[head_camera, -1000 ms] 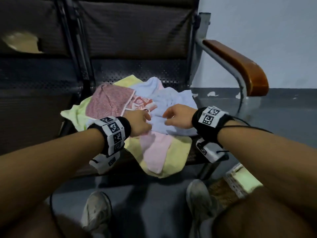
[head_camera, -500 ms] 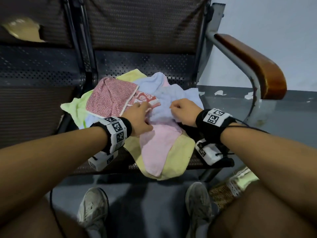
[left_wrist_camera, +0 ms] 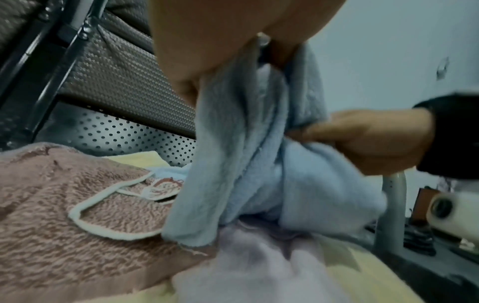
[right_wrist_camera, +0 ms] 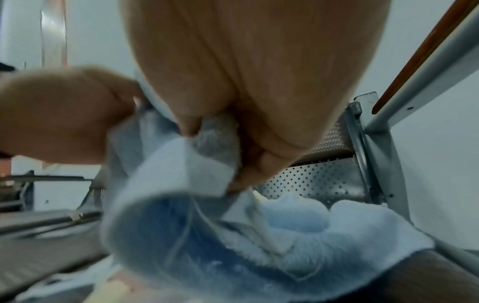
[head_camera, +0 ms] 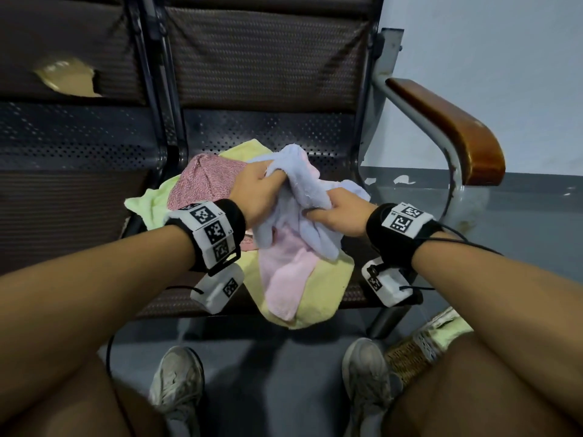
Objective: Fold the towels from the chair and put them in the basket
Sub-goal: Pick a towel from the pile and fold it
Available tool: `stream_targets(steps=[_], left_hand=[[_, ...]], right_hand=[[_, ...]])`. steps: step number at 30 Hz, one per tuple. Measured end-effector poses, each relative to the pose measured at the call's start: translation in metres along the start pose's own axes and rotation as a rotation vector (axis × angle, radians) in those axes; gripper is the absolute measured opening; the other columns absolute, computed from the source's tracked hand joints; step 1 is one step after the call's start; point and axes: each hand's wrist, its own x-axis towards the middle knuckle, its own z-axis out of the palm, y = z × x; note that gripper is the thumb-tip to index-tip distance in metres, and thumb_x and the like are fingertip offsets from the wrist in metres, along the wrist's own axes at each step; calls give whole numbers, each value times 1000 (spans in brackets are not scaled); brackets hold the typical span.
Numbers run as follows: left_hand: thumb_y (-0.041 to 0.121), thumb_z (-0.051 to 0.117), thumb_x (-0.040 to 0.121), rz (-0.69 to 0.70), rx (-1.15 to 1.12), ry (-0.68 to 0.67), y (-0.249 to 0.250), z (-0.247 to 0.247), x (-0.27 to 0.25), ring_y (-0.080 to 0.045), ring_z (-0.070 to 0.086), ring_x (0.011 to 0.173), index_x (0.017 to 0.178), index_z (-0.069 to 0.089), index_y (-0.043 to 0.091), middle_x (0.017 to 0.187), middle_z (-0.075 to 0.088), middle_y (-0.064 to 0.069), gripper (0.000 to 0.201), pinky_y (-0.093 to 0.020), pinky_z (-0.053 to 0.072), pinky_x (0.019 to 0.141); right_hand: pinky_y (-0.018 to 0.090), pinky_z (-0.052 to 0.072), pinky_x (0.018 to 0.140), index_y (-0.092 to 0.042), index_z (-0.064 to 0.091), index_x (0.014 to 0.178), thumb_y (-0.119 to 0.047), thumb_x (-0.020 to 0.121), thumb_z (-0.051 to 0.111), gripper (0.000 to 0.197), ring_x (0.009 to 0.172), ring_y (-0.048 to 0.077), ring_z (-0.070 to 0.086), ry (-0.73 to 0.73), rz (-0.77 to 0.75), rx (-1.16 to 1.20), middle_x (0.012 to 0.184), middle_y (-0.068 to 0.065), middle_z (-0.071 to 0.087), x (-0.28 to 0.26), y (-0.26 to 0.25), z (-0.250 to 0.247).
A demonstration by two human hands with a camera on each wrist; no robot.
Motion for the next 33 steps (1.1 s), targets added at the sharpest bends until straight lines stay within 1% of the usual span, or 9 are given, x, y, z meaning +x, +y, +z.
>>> stream_targets(steps=[5, 10, 13, 15, 18, 22, 26, 29, 33], left_hand=[[30, 63, 73, 17, 365, 255, -9, -10, -7, -26, 49, 93, 106, 44, 17, 105, 52, -6, 41, -37, 41, 76], [43, 79, 67, 55, 159, -121, -4, 11, -26, -20, 59, 91, 109, 42, 20, 105, 56, -3, 60, -35, 52, 75], [23, 71, 84, 112, 341, -19, -6, 7, -23, -27, 62, 94, 110, 51, 15, 108, 61, -6, 34, -38, 52, 80], [14, 55, 92, 126, 374, 76, -5, -1, -16, -30, 64, 88, 93, 59, 19, 89, 65, -1, 7, -34, 48, 74], [13, 47, 97, 118, 277, 56, -4, -5, -9, -32, 63, 81, 84, 63, 19, 75, 62, -1, 21, -32, 52, 71], [18, 43, 102, 147, 252, 83, 0, -1, -5, -21, 52, 74, 80, 56, 20, 71, 55, 7, 25, -27, 34, 61], [27, 54, 97, 82, 227, 140, -1, -7, 2, -25, 61, 84, 82, 65, 13, 81, 67, -3, 23, -35, 44, 70], [29, 61, 90, 45, 229, 183, -8, -16, 5, -28, 66, 84, 84, 71, 12, 81, 72, -8, 21, -40, 52, 73], [33, 58, 89, -65, 210, 316, -14, -27, 12, -15, 52, 64, 59, 57, 23, 57, 55, 7, 32, -27, 37, 57]], right_hand=[[50, 52, 89, -4, 67, 89, -17, 98, 46, 27, 88, 28, 65, 209, 34, 309, 97, 16, 72, -4, -25, -5], [40, 58, 92, -4, 62, 124, 2, 91, 43, 38, 111, 30, 65, 188, 74, 879, 119, 21, 67, -8, -55, -4], [36, 61, 81, 0, 58, 122, 2, 89, 37, 40, 102, 30, 65, 78, 113, 1107, 118, 24, 63, -7, -53, -10], [46, 54, 99, -5, 54, 136, 4, 87, 37, 53, 103, 31, 62, 59, 100, 1011, 123, 22, 64, -6, -44, -10], [44, 53, 98, -18, 46, 143, -7, 85, 65, 61, 104, 21, 65, 102, -59, 519, 121, 11, 68, -6, -31, -4], [32, 51, 77, -24, 63, 103, -53, 75, 76, 42, 79, 7, 62, 123, -110, 238, 88, -11, 67, 0, -23, 2], [31, 45, 68, -30, 61, 85, -30, 89, 61, 4, 72, 15, 62, 244, -120, 14, 76, -7, 66, 10, -12, -4], [35, 52, 81, -24, 70, 100, -15, 94, 48, 25, 87, 24, 65, 365, -58, -20, 93, 2, 73, 14, 2, -9], [23, 44, 83, -22, 74, 109, -12, 95, 46, 33, 97, 24, 65, 550, 88, -3, 108, 4, 74, 23, 20, -15]])
